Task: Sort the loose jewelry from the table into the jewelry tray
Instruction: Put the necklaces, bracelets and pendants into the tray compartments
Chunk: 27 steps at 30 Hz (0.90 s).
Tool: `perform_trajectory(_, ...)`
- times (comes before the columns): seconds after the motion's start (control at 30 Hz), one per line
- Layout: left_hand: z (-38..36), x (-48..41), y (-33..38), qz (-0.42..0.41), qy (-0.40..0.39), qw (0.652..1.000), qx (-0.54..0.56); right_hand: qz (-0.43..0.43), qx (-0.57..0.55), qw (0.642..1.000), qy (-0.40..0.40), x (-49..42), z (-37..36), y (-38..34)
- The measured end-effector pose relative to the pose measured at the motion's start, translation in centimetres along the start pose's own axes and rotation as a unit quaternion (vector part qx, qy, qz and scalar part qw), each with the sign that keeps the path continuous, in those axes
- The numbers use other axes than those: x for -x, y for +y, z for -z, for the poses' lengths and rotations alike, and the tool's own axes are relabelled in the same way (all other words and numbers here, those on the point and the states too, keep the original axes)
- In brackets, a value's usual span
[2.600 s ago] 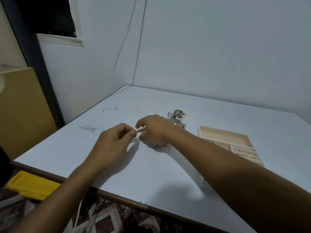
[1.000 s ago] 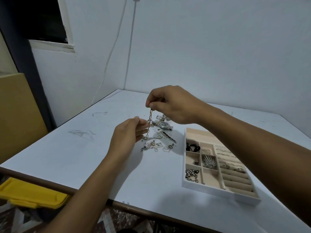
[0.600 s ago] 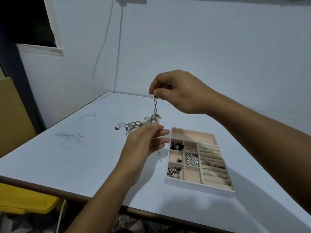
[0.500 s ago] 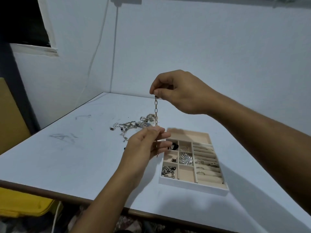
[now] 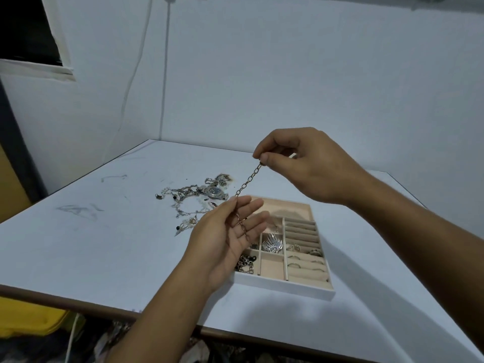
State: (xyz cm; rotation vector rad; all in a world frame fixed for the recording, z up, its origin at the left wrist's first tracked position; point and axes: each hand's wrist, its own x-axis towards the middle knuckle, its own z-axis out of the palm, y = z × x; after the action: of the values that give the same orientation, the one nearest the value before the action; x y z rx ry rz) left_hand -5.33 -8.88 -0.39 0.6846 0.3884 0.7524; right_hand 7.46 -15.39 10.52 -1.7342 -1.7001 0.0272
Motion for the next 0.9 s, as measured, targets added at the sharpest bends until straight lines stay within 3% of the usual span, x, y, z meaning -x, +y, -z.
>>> perform_trajectory(0.17, 0.3, -0.5, 0.7, 0.029, 0.008, 0.996, 0.088, -0.007, -0.005, 0.999, -0.033, 1.9, -1.2, 0.6)
perform_trajectory(0.33, 0.5, -0.8, 0.8, 0.035, 0.024, 0.993, 0.108, -0.009, -0.007, 0.997, -0.073, 3.8, -2.0, 0.9)
perform_trajectory(0.57, 0.6, -0.3, -0.1, 0.033, 0.046, 0.996, 0.074, -0.007, 0.025, 0.993, -0.118, 5.3, -3.6, 1.9)
perform_trajectory(0.9, 0.6, 0.7, -1.1, 0.027, 0.027, 0.999, -0.009, 0.016, 0.098, 0.991, -0.094, 5.3, -5.1, 2.0)
